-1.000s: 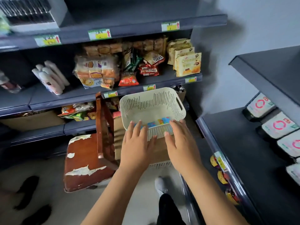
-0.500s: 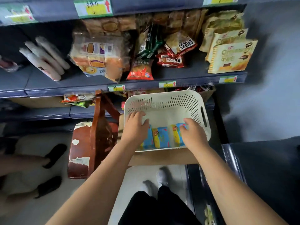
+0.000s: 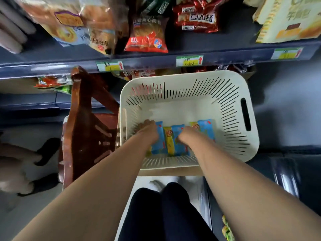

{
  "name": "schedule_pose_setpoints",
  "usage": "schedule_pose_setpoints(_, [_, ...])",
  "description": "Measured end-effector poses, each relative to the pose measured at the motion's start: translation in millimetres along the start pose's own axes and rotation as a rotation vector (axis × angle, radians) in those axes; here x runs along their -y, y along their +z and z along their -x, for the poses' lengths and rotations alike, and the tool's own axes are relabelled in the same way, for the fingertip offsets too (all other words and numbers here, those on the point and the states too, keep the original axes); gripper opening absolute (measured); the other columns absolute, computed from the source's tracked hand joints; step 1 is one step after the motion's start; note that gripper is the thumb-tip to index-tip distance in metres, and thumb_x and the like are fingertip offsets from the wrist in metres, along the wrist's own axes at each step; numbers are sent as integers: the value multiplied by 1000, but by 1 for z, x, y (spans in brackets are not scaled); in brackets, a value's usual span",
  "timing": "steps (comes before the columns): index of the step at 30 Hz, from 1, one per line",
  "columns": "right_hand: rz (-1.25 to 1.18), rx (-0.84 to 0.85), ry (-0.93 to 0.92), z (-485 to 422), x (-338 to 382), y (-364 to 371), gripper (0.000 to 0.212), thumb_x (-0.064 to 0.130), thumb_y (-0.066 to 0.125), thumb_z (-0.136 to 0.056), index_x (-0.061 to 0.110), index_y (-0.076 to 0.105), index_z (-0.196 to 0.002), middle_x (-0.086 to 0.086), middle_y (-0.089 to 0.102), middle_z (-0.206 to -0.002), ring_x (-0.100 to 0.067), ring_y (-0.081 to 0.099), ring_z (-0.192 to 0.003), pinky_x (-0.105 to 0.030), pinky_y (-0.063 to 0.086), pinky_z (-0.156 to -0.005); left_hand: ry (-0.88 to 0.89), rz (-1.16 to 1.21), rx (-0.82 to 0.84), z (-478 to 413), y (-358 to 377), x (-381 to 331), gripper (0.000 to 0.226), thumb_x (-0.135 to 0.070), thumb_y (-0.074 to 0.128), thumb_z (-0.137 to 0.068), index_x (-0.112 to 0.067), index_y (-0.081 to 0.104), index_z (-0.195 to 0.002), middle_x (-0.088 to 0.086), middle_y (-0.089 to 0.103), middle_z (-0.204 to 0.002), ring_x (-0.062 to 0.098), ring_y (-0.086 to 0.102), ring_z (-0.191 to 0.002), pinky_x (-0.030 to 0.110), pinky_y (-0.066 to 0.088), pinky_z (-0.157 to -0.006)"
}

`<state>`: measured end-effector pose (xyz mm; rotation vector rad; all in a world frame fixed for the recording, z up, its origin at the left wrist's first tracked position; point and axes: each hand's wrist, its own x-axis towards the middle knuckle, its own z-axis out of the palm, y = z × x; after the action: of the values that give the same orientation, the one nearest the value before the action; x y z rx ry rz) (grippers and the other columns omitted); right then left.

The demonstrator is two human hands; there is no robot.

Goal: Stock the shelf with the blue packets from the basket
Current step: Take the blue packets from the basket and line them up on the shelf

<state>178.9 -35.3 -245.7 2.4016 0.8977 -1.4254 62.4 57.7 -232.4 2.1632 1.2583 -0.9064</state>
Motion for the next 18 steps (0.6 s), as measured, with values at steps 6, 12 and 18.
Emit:
schedule_pose_setpoints(6, [121,252,43,-11,5,-5,32,25,53,-107,2,64,-125,-16,54,-149,-29,60,-123,-34,47,-105,43,-180,-37,-21,16,-2,52,-8,57,-92,-13,41,-141,14,39,-142,36,40,-132,50,41,-107])
schedule_pose_setpoints(12, [-179,38,-39,7,-2,-7,34,16,70,-91,8,59,-122,-18,69,-116,-33,70,-103,-41,61,-87,192,-283,4,-17,0,-6,40,-17,64,-94,-11,46,-129,14,59,-128,35,58,-118,46,48,-90])
schedule_pose_setpoints(18, [-719,-481,-191,113,-38,-23,32,8,70,-80,31,59,-101,10,63,-85,-15,61,-75,-19,43,-55,265,306,-229,48,-37,3,27,-18,72,-87,-11,51,-102,18,63,-102,38,63,-97,37,43,-72])
